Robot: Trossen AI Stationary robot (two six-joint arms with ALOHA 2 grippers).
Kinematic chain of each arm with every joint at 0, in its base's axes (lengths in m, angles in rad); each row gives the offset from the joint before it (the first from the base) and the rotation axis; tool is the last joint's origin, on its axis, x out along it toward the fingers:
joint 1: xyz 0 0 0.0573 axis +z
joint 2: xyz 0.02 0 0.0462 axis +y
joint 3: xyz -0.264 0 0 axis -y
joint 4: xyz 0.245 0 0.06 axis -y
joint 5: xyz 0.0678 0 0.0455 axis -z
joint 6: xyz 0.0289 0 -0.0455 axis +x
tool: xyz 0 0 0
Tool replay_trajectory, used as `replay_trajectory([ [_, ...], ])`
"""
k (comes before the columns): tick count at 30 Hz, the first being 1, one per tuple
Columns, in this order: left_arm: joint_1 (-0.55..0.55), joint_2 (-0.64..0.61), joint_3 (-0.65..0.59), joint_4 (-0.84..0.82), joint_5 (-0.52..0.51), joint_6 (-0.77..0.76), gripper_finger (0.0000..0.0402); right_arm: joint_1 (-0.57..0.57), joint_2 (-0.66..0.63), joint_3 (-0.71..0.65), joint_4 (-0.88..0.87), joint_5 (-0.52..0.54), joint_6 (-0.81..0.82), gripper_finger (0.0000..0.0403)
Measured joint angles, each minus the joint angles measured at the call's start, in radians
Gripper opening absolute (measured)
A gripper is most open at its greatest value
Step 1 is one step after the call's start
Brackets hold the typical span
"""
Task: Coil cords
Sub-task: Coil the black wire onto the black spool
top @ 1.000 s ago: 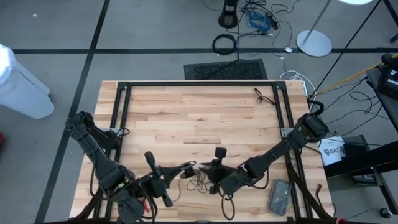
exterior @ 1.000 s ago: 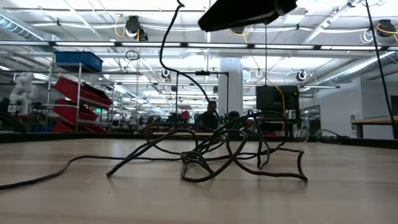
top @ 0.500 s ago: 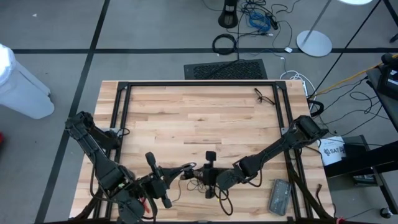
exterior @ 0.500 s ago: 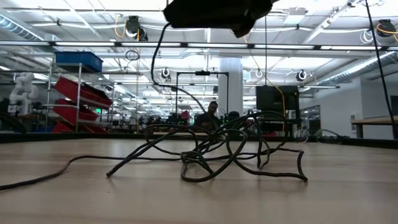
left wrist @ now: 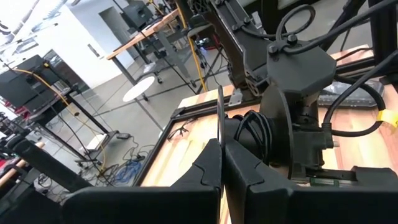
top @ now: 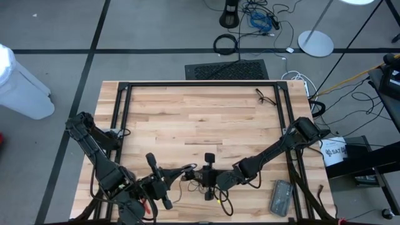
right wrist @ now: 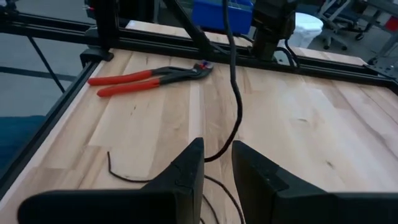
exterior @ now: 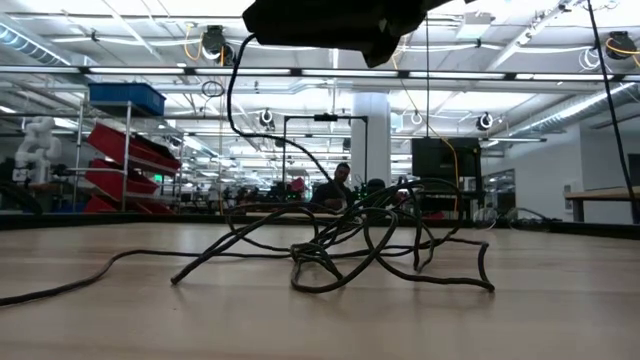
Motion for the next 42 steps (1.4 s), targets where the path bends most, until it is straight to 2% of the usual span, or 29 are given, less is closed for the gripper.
replay_trajectory([
  [9, 0.0, 0.0, 0.0, 0.0, 0.0, 0.0, 0.0002, 0.0, 0.0, 0.0, 0.006, 0.034, 0.003, 0.0068],
  [16, 0.0, 0.0, 0.0, 0.0, 0.001, 0.0, 0.0002, -0.005, 0.0, 0.0, 0.007, 0.032, 0.019, 0.001],
  [18, 0.0, 0.0, 0.0, 0.0, 0.001, 0.0, 0.0002, -0.007, 0.0, 0.0, 0.007, 0.032, 0.02, 0.0004],
  [26, 0.0, 0.0, 0.0, 0.001, 0.015, 0.0, 0.0002, -0.009, 0.0, 0.0, 0.001, 0.032, 0.022, 0.0039],
  [36, 0.0, 0.0, 0.0, 0.001, 0.02, 0.0, 0.0002, -0.009, 0.0, 0.0, 0.031, 0.032, 0.018, 0.0117],
  [42, 0.0, 0.0, 0.0, 0.001, 0.02, 0.0, 0.0002, -0.008, 0.0, 0.0, 0.053, 0.025, -0.003, 0.0124],
])
